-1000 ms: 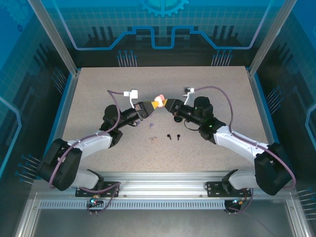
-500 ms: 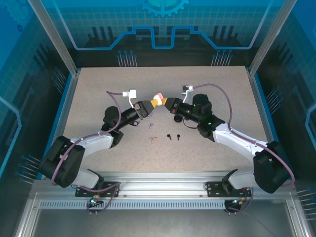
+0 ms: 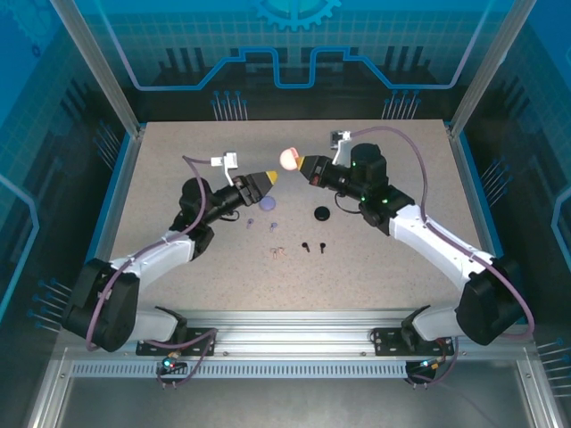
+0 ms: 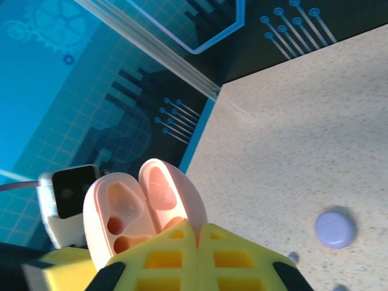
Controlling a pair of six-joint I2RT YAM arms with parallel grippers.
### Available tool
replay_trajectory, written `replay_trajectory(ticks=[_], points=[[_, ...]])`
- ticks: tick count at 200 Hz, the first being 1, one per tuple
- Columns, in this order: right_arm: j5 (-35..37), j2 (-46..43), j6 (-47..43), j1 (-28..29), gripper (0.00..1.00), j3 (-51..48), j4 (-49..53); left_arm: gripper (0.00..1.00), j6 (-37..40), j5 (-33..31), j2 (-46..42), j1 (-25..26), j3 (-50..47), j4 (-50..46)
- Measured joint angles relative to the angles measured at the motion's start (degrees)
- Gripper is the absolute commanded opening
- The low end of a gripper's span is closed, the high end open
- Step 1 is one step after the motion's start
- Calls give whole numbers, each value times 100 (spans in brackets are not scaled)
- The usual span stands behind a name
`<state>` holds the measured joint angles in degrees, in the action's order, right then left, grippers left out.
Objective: Insert wireless bluetooth earbuds into charging case
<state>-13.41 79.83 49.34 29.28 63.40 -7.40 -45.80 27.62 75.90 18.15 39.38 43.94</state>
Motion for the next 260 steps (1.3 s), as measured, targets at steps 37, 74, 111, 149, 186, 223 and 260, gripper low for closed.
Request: replay_trajectory(ticks=[37, 74, 111, 149, 186, 223, 260], points=[[-240, 289, -590, -249, 0, 560, 748, 87, 833, 315, -199, -278, 986, -1484], [-605, 553, -1322, -433, 0, 1095, 1399, 88, 1873, 756, -74, -511, 2205, -2992], [-1038, 804, -2107, -610, 0, 1572, 1956, 87, 2651, 1460, 511, -767, 3200, -4052], [-1438, 1123, -2889, -649, 0, 2146, 2588, 84, 3169, 2251, 1123, -883, 3709, -4992], [-1731, 1397, -3215, -651, 0, 2382, 2841, 78, 3659, 2859, 1377, -883, 4124, -5818], [-1888, 1626, -3250, -645, 0, 2514, 2940, 76, 4070, 3082, 1517, -855, 4387, -6330], [-1917, 1679, -3250, -610, 0, 2632, 2990, 74, 4354, 3097, 1757, -752, 4406, -6721]])
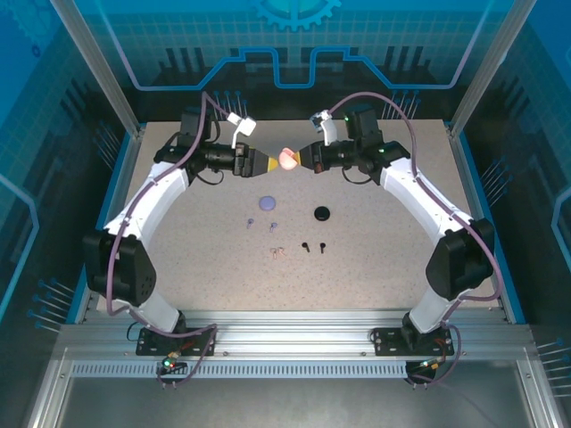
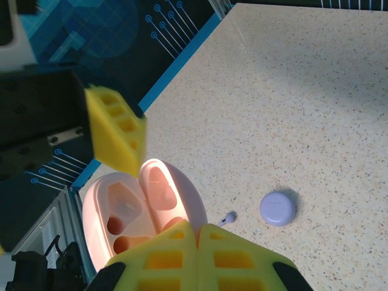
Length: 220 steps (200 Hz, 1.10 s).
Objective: Insert wireless bluetooth earbuds into charging case
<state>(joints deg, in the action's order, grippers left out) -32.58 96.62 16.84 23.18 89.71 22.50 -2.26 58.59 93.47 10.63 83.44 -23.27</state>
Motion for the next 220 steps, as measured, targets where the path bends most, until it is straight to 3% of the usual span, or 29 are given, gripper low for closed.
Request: replay_trajectory(ticks=[70, 166, 220], points=[[-7, 61, -33, 166, 0, 162, 63, 68, 278, 0, 240, 197, 227, -372], [-7, 133, -44, 219, 0, 181, 107, 51, 437, 2, 352, 197, 417, -507], [-2, 212, -44, 234, 0, 205, 107, 30, 485, 31, 400, 197, 417, -544]])
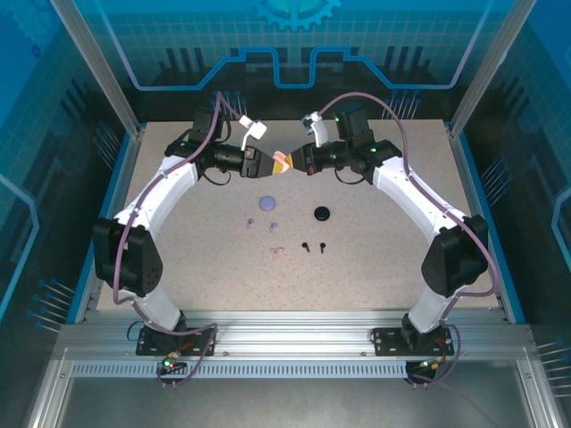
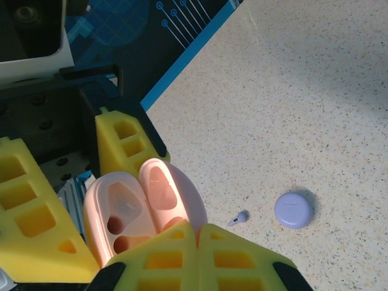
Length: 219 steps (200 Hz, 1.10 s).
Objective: Insert wireless bluetooth earbuds into charging case
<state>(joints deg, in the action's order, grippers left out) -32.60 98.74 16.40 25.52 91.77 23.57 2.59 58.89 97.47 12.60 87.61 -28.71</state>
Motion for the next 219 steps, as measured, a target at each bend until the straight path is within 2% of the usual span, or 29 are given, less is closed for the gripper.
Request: replay_trajectory(ticks=[19, 41, 56, 73, 85, 109, 140, 219], points=[[0, 28, -4, 0, 0, 44, 0, 24, -2, 13, 0, 0, 0, -20], [2, 28, -20, 0, 1, 61, 2, 12, -55, 42, 0, -2, 0, -15], [4, 28, -2, 0, 20, 61, 4, 3, -76, 52, 0, -7, 0, 2], [92, 28, 0, -7, 43, 125, 42, 0, -114, 63, -2, -9, -22, 74], [173, 26, 35, -15, 53, 162, 39, 0, -164, 55, -26, -9, -111, 201], [260, -85, 140, -4, 65, 127, 44, 0, -374, -31, -144, -13, -476, 549], [413, -669, 286, -7, 69, -378, -13, 0, -719, -240, -522, -109, -1086, 1088], [1178, -1722, 809, 81, 70, -1871, -407, 0, -1392, -977, -1906, -195, -2234, 2111]])
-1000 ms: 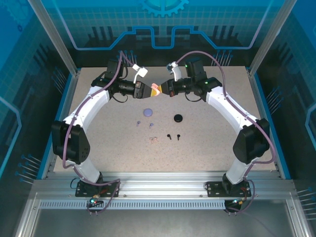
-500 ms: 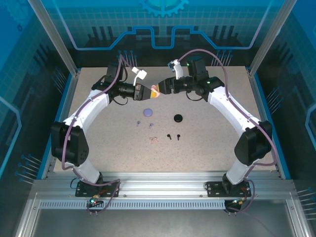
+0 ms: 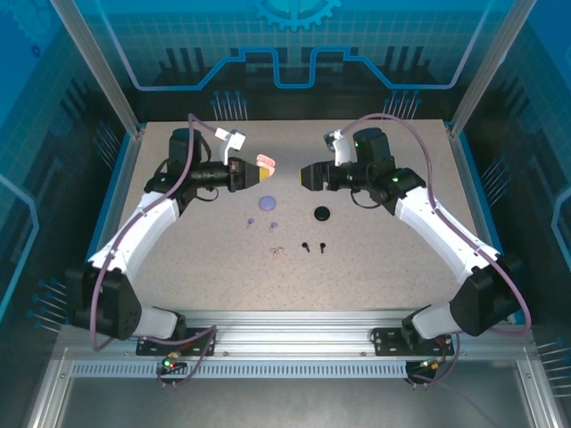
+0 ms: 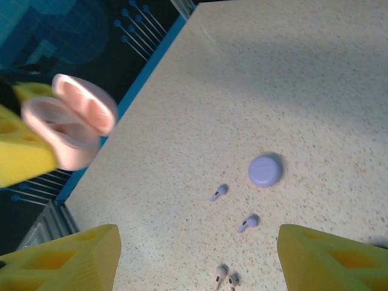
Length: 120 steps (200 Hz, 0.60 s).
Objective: Insert wireless bluetooth earbuds into charging case
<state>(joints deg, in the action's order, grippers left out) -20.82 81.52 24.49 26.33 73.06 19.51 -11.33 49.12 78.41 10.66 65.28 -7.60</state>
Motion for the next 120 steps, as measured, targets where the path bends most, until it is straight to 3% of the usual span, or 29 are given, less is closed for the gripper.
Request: replay_trajectory(ticks=[58, 120], points=[[918, -142, 273, 776, 70, -505, -59, 0, -382, -754, -1268, 2, -876, 505], [1864, 186, 597, 1620, 69, -748, -68, 0, -675, -1958, -2409, 116, -1888, 944]])
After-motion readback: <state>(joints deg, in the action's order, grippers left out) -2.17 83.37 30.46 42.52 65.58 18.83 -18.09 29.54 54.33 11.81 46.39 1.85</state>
